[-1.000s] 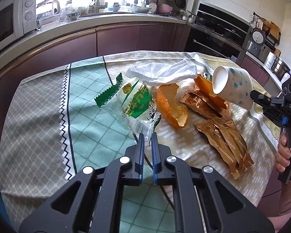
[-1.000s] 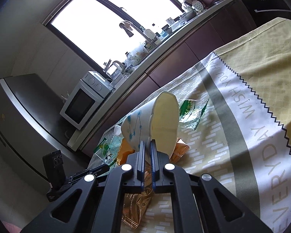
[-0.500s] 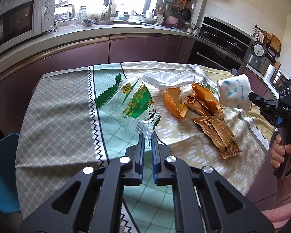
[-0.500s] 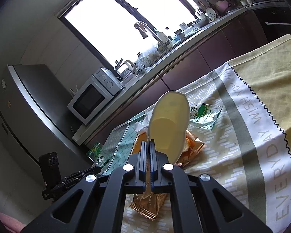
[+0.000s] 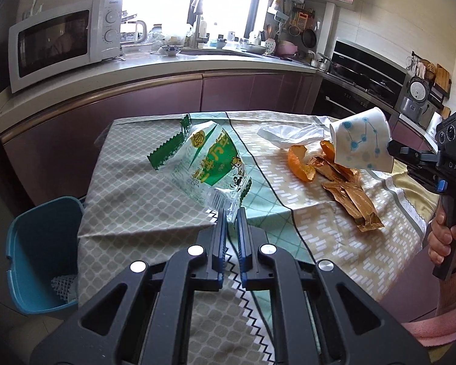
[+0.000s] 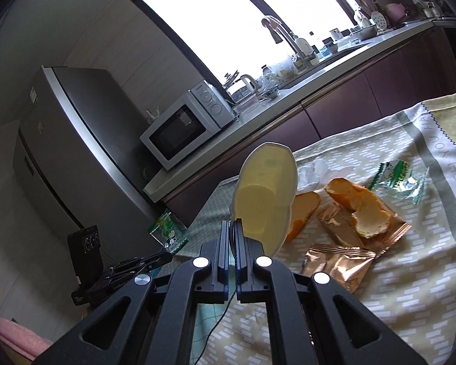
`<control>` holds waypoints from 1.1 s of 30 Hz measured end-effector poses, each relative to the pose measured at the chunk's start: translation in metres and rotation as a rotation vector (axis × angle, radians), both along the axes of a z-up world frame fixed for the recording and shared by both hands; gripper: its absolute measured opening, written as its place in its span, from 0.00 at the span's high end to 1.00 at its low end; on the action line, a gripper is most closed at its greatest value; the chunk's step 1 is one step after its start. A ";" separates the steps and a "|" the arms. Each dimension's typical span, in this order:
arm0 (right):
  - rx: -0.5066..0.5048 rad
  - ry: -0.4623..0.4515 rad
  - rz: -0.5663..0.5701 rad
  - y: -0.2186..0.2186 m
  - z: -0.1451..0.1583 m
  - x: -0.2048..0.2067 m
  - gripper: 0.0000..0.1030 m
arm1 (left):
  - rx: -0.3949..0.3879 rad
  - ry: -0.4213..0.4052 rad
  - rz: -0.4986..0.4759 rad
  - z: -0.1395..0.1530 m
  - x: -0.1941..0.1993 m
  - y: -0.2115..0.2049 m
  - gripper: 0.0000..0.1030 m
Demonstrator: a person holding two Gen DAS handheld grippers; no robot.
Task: Collect trash
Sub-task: 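Carry the wrapper and cup over the teal bin and open both tools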
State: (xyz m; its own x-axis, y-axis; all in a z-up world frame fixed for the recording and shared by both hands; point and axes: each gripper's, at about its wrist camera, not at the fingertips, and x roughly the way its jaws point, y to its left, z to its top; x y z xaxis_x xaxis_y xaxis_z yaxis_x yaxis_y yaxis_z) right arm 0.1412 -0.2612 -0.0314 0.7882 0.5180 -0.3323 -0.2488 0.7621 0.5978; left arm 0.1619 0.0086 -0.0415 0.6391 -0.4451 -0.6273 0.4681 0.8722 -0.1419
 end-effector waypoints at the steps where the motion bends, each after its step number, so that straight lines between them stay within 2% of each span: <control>1: 0.000 -0.001 0.019 0.007 0.001 0.004 0.98 | 0.000 -0.004 0.011 0.001 -0.002 0.007 0.93; 11: -0.026 0.001 0.238 0.099 0.009 0.051 0.98 | 0.000 -0.026 0.169 0.013 -0.013 0.093 0.93; 20: -0.067 0.022 0.410 0.181 0.011 0.088 0.98 | 0.010 -0.012 0.306 0.005 -0.016 0.163 0.93; 26: -0.107 0.039 0.482 0.228 0.008 0.111 0.98 | 0.029 0.016 0.365 -0.007 -0.009 0.192 0.93; 33: -0.147 0.077 0.532 0.267 -0.002 0.134 0.98 | 0.030 0.060 0.390 -0.028 0.002 0.203 0.93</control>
